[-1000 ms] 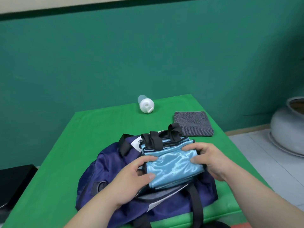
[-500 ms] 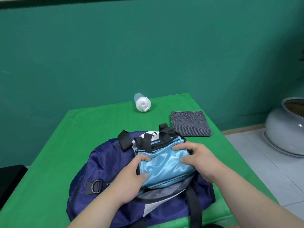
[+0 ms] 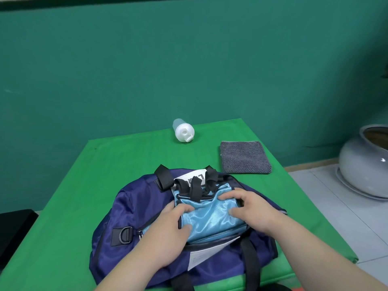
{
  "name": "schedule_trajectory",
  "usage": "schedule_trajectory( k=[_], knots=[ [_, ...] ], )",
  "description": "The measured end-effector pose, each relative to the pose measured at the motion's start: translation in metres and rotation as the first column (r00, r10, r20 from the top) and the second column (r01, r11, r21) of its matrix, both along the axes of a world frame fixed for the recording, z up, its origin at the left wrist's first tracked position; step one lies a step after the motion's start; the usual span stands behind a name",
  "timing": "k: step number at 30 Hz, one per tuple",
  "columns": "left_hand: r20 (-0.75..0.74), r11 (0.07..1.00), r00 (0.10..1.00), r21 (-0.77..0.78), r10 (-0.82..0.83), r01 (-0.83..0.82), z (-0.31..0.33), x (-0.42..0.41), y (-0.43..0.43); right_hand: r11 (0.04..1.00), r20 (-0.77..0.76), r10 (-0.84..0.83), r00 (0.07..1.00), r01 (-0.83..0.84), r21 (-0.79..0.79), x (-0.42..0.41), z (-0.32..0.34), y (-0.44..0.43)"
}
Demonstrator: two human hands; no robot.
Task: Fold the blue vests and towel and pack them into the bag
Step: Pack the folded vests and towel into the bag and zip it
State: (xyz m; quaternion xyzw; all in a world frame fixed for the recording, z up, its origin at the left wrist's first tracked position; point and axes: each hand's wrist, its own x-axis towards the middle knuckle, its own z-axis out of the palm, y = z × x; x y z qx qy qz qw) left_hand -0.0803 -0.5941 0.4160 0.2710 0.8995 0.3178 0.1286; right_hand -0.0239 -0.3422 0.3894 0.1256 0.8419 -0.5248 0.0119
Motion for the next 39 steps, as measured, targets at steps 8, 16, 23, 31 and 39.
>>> schedule_trajectory(
  k=[8,16,23,31,39],
  knots=[
    [-0.642,0.937,0.683,-0.259,-0.349,0.235,-0.015,-0.008,0.023,0.997,0.032,-0.011,0.999,0.009,0.076,0.001,0.010,-0.003],
    [-0.542,0.880,0.715,-0.419,-0.441,0.225,-0.022,-0.042,0.048,0.926,0.181,-0.066,0.981,-0.007,0.377,0.017,0.024,0.002],
    [-0.482,0.854,0.734,-0.452,-0.478,0.259,-0.019,-0.042,0.057,0.631,0.462,0.025,0.886,-0.373,0.680,0.023,0.053,-0.017],
    [-0.436,0.822,0.736,-0.493,-0.517,0.285,-0.017,-0.038,0.062,0.512,0.425,0.046,0.904,-0.387,0.767,0.028,0.083,-0.028],
    [-0.547,0.893,0.716,-0.367,-0.434,0.260,-0.029,-0.037,0.044,0.573,0.180,0.008,0.984,-0.153,0.805,0.024,0.057,-0.017]
  ],
)
